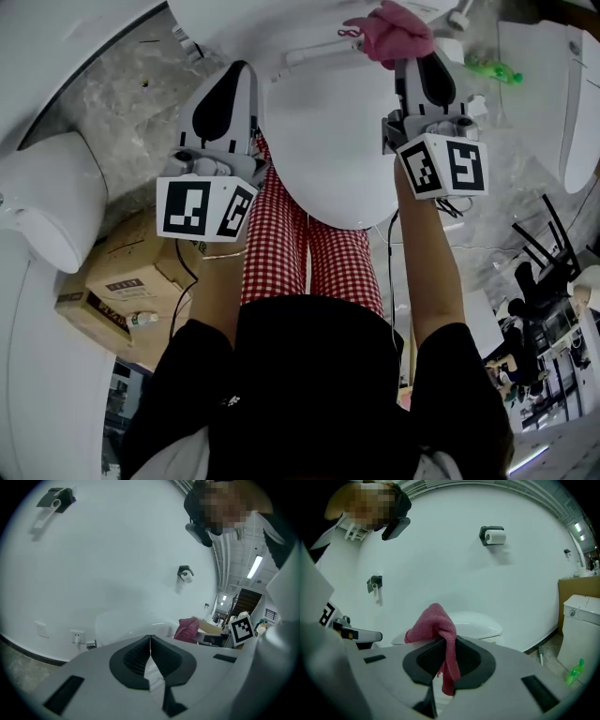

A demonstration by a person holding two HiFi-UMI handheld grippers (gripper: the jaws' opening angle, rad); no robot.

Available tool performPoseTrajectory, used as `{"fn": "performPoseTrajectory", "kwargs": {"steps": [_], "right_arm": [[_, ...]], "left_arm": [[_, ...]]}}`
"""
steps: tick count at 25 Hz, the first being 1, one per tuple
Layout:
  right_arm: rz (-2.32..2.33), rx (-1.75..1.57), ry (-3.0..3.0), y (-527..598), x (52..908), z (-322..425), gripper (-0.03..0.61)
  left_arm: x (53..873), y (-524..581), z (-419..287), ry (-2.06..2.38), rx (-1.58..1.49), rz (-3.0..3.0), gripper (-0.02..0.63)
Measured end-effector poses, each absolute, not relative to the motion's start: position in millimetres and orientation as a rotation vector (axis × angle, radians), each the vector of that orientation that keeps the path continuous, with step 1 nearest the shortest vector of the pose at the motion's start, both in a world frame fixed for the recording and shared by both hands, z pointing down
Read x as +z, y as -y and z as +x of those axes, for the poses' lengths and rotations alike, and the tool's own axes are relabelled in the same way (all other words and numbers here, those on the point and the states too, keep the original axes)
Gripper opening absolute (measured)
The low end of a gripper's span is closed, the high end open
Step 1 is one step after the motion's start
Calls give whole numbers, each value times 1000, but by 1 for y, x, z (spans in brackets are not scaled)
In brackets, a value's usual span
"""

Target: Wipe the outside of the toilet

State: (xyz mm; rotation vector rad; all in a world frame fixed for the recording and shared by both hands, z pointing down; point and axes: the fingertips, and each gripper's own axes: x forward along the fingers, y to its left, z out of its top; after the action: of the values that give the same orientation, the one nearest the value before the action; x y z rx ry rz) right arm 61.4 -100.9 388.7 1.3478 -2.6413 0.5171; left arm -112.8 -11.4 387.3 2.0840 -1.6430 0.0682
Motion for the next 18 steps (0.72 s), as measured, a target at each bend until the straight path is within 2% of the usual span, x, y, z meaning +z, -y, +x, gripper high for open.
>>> {"fn": "performPoseTrajectory", "kwargs": {"steps": [18], "right_arm": [[803,556,2773,30,409,-73,60]], "left_arm": [[392,4,-146,1702,52,2028,11]]}}
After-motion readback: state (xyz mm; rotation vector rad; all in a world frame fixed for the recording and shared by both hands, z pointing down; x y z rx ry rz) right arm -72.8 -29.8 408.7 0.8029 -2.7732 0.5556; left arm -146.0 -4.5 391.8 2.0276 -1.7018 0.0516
